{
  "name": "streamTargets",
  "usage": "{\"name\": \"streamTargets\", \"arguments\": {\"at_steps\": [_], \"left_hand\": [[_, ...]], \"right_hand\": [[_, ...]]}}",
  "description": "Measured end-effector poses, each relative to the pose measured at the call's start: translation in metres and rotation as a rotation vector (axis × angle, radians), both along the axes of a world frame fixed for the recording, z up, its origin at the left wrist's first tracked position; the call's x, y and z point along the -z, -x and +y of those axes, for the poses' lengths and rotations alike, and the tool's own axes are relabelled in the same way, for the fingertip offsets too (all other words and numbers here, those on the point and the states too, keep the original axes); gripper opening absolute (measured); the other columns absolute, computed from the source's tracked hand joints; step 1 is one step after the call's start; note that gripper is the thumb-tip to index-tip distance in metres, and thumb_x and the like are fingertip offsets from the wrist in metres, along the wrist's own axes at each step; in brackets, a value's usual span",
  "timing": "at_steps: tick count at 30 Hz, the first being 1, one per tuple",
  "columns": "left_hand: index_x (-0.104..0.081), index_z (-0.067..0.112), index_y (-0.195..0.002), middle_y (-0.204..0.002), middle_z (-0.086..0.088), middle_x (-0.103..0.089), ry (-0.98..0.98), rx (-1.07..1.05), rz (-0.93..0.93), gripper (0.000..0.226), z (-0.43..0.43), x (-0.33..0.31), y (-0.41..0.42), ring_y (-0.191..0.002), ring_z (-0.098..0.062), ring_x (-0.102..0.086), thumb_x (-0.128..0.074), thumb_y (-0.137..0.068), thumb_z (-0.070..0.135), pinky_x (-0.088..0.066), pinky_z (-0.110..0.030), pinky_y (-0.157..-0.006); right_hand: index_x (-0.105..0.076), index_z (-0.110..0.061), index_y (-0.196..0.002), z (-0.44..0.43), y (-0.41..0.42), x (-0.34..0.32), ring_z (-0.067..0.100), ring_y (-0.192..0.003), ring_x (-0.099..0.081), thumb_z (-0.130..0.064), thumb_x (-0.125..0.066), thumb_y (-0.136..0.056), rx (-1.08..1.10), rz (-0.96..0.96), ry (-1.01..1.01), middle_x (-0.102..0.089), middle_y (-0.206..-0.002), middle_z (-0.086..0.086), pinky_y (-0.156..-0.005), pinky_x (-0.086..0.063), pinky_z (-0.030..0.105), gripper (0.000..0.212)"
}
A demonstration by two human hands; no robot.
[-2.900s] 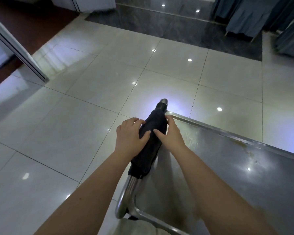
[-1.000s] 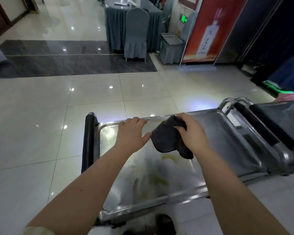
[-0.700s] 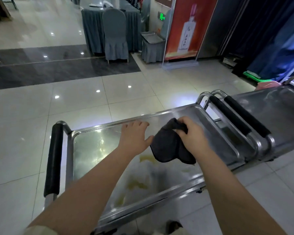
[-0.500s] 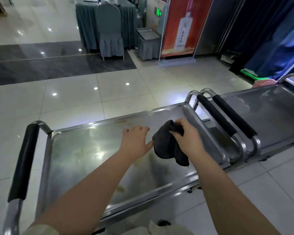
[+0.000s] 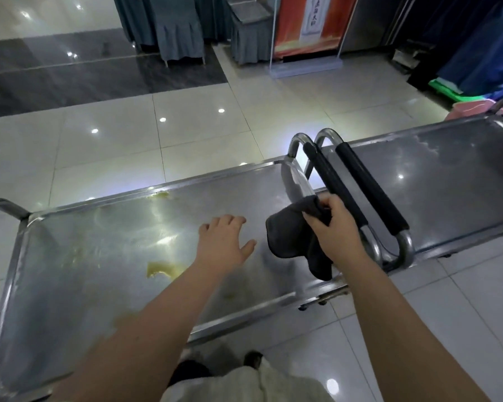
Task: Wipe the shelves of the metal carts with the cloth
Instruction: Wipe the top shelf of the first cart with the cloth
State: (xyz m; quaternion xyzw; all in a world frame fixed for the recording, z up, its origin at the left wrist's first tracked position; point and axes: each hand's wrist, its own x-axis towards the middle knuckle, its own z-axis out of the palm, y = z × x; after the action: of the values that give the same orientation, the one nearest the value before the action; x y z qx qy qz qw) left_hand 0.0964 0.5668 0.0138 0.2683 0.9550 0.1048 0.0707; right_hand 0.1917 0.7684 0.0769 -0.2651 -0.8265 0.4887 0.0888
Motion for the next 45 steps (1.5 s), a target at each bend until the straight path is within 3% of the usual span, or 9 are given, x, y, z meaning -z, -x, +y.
{"name": "streamTargets", "arguments": {"at_steps": [9,13,16,20,24,27,34,39,45], "left_hand": [[-0.045,0.029,-0.135,-0.136,0.003,-0.049,0.002,0.089,-0.057,0.058,0.031,0.029,0.017,-0.127,-0.023,-0.042,-0.05,-0.085,0.058,-0.034,-0.043,-0.104],[-0.044,0.03,-0.135,-0.137,0.004,-0.048,0.024,0.149,-0.104,0.056,0.029,0.046,0.03,-0.129,-0.022,-0.04,-0.05,-0.085,0.057,-0.033,-0.042,-0.104],[-0.043,0.031,-0.135,-0.138,0.004,-0.046,0.054,0.198,-0.134,0.057,0.025,0.064,0.038,-0.129,-0.022,-0.04,-0.049,-0.085,0.059,-0.034,-0.043,-0.104],[-0.042,0.03,-0.136,-0.14,0.004,-0.044,0.09,0.267,-0.162,0.058,0.025,0.083,0.038,-0.13,-0.023,-0.039,-0.05,-0.086,0.057,-0.032,-0.042,-0.104],[-0.036,0.03,-0.14,-0.146,0.002,-0.037,0.114,0.28,-0.182,0.064,0.025,0.099,0.035,-0.134,-0.024,-0.033,-0.049,-0.085,0.059,-0.029,-0.042,-0.107],[-0.027,0.027,-0.147,-0.154,-0.001,-0.026,0.138,0.282,-0.189,0.073,0.031,0.11,0.032,-0.141,-0.025,-0.022,-0.048,-0.085,0.059,-0.022,-0.045,-0.113],[-0.004,0.023,-0.154,-0.162,-0.005,0.003,0.166,0.273,-0.199,0.079,0.042,0.128,0.025,-0.148,-0.027,0.009,-0.04,-0.091,0.056,0.004,-0.051,-0.118],[0.008,0.024,-0.153,-0.16,-0.003,0.013,0.218,0.232,-0.199,0.087,0.033,0.141,0.027,-0.145,-0.024,0.019,-0.033,-0.089,0.066,0.015,-0.048,-0.116],[0.005,0.025,-0.154,-0.161,0.0,0.008,0.229,0.243,-0.165,0.089,0.027,0.148,0.031,-0.145,-0.022,0.019,-0.027,-0.087,0.074,0.018,-0.047,-0.115]], "right_hand": [[-0.044,-0.029,-0.119,0.033,0.0,0.008,0.013,-0.098,-0.056,-0.02,-0.059,-0.094,0.079,-0.048,-0.17,-0.057,-0.106,-0.009,-0.087,-0.047,0.036,0.03],[-0.032,-0.018,-0.148,0.002,-0.007,0.065,0.02,-0.142,-0.028,-0.004,-0.057,-0.091,-0.288,-0.326,-0.394,-0.035,-0.152,0.002,-0.114,-0.015,0.023,0.064],[-0.023,-0.017,-0.152,-0.027,-0.016,0.12,0.022,-0.149,-0.006,-0.001,-0.05,-0.093,-0.379,-0.553,-0.44,-0.013,-0.161,0.005,-0.117,-0.003,0.026,0.067],[-0.038,-0.012,-0.143,-0.041,-0.023,0.155,0.017,-0.149,-0.002,-0.016,-0.056,-0.092,-0.42,-0.5,-0.448,-0.023,-0.158,0.001,-0.115,0.014,0.027,0.054],[-0.051,-0.022,-0.128,-0.038,-0.024,0.167,0.015,-0.148,-0.01,-0.053,-0.051,-0.089,-0.419,-0.469,-0.433,-0.033,-0.154,-0.006,-0.121,0.005,0.04,0.049],[-0.053,-0.021,-0.131,-0.029,-0.006,0.17,0.022,-0.143,-0.028,-0.053,-0.041,-0.094,-0.218,-0.4,-0.453,-0.045,-0.147,0.001,-0.12,-0.003,0.039,0.05],[0.025,-0.04,-0.146,-0.024,0.025,0.202,0.044,-0.137,0.033,-0.075,-0.034,-0.084,-0.213,-0.691,-0.589,0.037,-0.153,0.004,-0.103,0.023,0.064,0.092],[0.004,-0.036,-0.153,-0.023,0.021,0.21,0.051,-0.141,0.014,-0.058,-0.017,-0.088,-0.228,-0.696,-0.668,0.009,-0.161,0.011,-0.106,0.018,0.067,0.072],[-0.043,-0.001,-0.141,0.023,0.011,0.209,0.046,-0.141,-0.023,-0.004,-0.064,-0.079,-0.24,-0.574,-0.674,-0.037,-0.15,0.02,-0.114,-0.019,0.061,0.065]]}}
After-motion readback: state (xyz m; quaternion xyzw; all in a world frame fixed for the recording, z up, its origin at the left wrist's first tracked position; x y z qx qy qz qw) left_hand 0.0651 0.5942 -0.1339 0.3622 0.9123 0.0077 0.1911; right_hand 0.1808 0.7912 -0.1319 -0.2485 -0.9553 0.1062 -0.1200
